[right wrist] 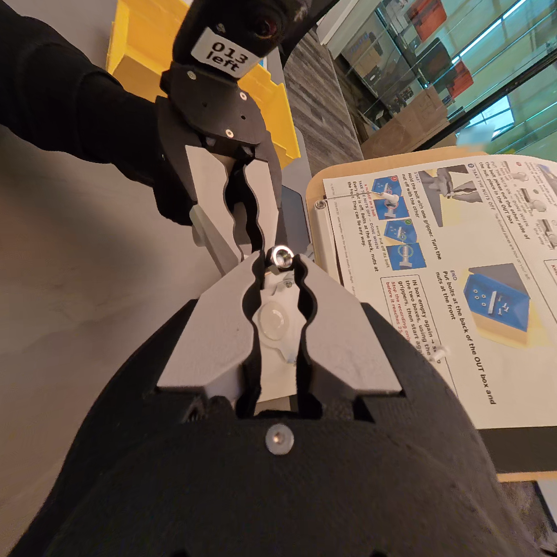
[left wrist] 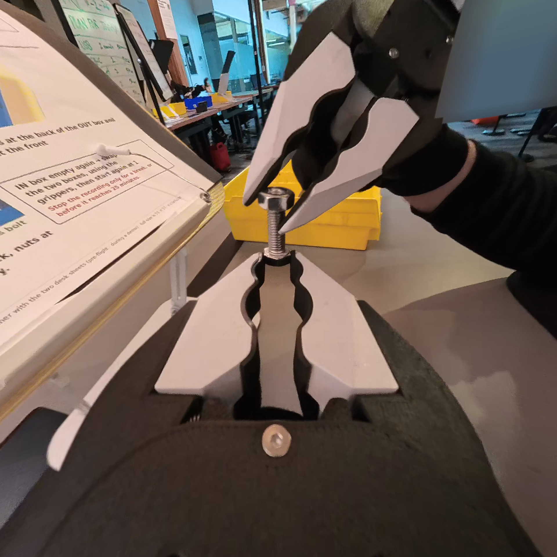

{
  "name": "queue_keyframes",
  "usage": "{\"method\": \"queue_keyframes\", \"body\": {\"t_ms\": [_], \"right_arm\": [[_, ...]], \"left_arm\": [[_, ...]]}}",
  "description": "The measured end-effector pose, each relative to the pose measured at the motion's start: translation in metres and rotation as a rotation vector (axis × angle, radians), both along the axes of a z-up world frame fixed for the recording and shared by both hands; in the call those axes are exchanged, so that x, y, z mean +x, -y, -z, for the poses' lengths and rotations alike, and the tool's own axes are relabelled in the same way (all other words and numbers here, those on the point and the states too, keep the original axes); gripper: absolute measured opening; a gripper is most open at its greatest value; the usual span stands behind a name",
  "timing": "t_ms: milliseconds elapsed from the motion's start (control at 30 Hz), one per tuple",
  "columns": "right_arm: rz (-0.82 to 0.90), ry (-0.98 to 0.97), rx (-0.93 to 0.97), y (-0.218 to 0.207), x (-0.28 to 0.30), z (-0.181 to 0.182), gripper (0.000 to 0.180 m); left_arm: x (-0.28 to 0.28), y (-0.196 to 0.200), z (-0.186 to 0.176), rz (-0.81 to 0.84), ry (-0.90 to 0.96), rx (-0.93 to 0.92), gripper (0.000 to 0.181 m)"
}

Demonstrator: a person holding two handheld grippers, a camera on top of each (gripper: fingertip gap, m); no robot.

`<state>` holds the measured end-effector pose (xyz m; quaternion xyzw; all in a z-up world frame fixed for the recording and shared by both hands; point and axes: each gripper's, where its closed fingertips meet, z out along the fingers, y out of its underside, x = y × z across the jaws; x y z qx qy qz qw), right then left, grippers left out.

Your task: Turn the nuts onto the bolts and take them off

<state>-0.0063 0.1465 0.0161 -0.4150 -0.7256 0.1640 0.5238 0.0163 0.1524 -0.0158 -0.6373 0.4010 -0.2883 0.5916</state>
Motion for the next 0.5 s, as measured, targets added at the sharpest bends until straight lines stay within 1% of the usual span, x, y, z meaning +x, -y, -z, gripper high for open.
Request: {"method": "queue_keyframes", "body": {"t_ms": [167, 333, 500], "right_arm": [[-0.023, 0.018, -0.025, 0.0028, 0.0038, 0.003, 0.017], [-0.03, 0.013, -0.091, 0.0025, 0.006, 0.0038, 0.017], [-0.018, -0.014, -0.165, -0.0017, 0.0079, 0.0011, 0.028]], "left_arm": [[0.0055, 0.0054, 0.0029, 0.058, 0.015, -0.042, 0.015], [0.0069, 0.0055, 0.0041, 0.051, -0.006, -0.027, 0.014], [0.0065, 0.0043, 0.0023, 0.026, -0.021, 0.001, 0.015]]}}
